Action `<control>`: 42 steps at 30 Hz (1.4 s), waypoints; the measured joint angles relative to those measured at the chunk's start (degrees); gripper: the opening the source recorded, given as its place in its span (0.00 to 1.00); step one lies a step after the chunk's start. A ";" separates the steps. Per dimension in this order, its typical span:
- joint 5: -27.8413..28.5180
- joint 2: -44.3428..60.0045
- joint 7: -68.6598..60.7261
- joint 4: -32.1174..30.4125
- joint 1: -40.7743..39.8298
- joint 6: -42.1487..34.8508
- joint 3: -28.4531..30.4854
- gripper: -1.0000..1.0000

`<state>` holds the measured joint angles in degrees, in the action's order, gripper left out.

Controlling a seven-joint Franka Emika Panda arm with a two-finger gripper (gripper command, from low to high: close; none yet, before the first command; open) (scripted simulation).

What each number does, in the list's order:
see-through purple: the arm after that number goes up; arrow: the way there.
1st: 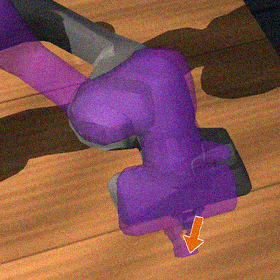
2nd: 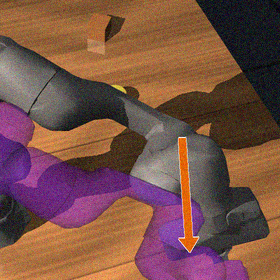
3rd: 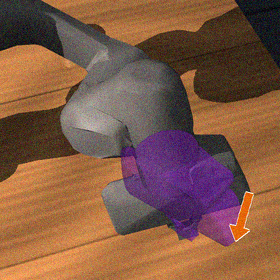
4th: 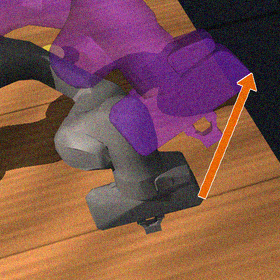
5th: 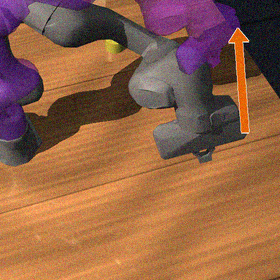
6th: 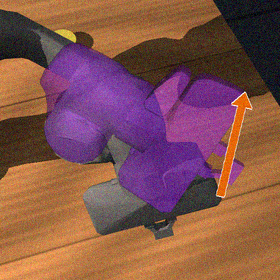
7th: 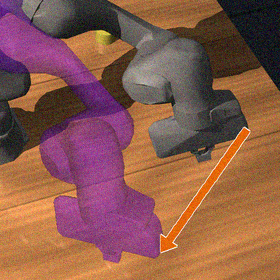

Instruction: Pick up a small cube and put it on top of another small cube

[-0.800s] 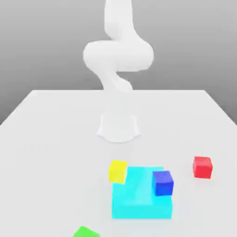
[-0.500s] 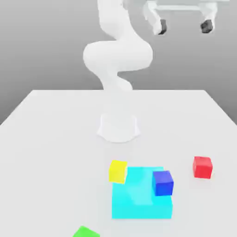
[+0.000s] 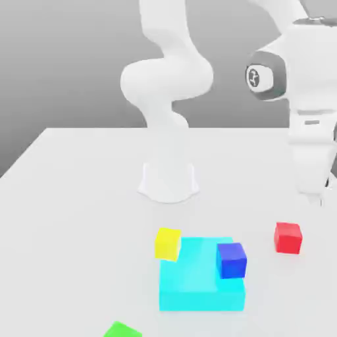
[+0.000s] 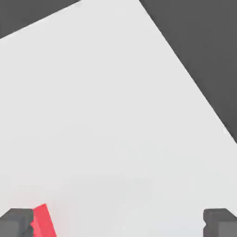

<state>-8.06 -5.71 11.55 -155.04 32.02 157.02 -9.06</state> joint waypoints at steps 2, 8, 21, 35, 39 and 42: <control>2.20 2.92 -0.60 -1.80 2.25 2.03 -1.24 0.50; 13.32 13.05 3.40 -4.02 6.23 9.51 0.59 0.50; 16.97 20.83 6.11 -2.70 10.16 15.80 5.33 0.00; 8.66 -2.79 -28.11 -0.67 -3.16 -9.57 11.64 0.00; 9.68 -4.13 -37.70 0.59 -6.52 -12.50 16.51 0.00; 8.58 0.21 -39.33 0.09 -6.44 -7.74 17.05 0.00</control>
<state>0.52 -5.49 -27.78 -154.95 25.58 149.28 7.99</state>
